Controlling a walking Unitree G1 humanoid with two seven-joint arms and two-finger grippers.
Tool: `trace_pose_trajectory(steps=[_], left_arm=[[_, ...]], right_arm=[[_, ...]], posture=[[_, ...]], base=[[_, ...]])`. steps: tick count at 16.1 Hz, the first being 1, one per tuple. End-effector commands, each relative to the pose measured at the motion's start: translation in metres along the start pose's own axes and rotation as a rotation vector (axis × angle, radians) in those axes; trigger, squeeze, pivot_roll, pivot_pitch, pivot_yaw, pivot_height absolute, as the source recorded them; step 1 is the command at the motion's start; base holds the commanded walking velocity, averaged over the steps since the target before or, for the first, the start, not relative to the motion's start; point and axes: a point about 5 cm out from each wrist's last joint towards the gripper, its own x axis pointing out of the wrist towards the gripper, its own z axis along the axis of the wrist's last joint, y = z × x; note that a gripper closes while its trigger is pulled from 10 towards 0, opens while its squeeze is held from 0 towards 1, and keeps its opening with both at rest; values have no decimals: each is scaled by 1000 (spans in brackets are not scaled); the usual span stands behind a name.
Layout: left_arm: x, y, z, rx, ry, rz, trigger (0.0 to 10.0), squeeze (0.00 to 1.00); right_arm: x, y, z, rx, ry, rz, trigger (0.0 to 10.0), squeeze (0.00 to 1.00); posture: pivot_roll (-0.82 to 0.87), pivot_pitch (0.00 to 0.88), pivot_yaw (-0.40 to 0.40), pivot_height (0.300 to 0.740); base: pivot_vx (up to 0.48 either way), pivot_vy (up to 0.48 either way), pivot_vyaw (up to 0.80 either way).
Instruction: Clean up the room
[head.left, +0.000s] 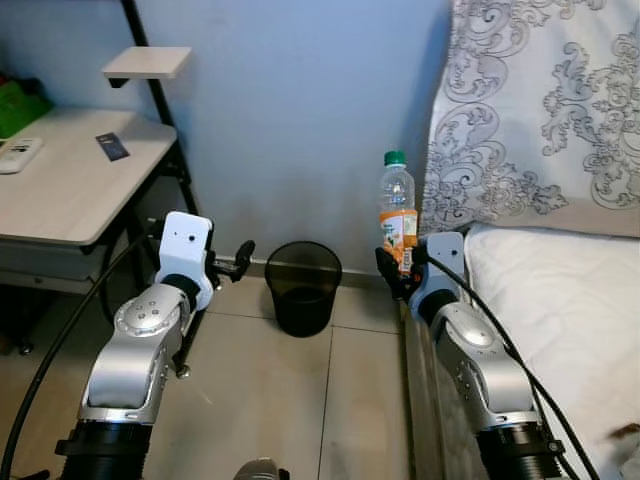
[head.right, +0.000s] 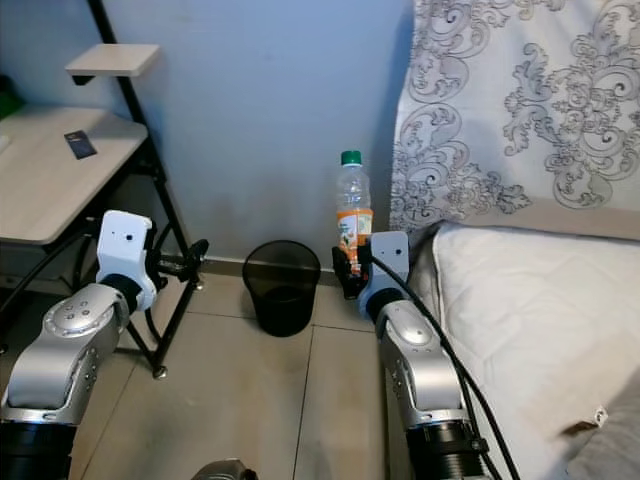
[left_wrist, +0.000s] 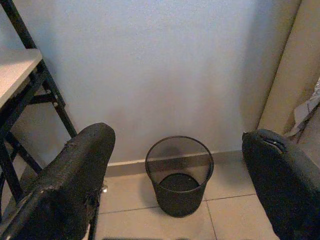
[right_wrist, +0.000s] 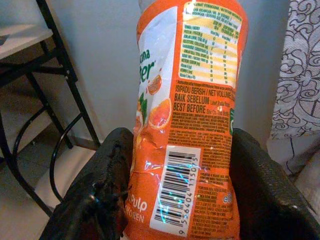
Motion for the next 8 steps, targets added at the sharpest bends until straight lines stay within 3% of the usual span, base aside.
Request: trace_pose_trajectory(steps=[1,2,3,4,5,6,8], left_arm=[[0,-1,4,2,-10,-13,10000,816],[0,-2,3,-10,-3,-19,10000,718],[0,-2,3,-14,0,-21,10000,702],[0,-2,2,-15,4,-23,10000,192],[0,-2,2,-16,5,-23,10000,192],[-1,-2,1,-20,8,-21,10000,0],[-1,-2,1,-23,11,-20,10000,0]], right_arm=[[0,-1,3,12,-7,0,10000,0],[0,-1,3,12,-8,-5,10000,0],[0,-1,3,9,-5,-9,10000,0],[0,0,3,21,-2,-5,10000,0],[0,0,2,23,1,-2,10000,0],[0,1,2,26,6,1,10000,0],[-1,1,2,35,7,1,10000,0]], posture=[[102,0,24,740],[101,0,25,740],[101,0,25,740],[101,0,23,740],[101,0,23,740],[101,0,23,740],[101,0,23,740]], base=[[281,0,0],[326,0,0],[330,0,0],[334,0,0],[334,0,0],[337,0,0],[339,0,0]])
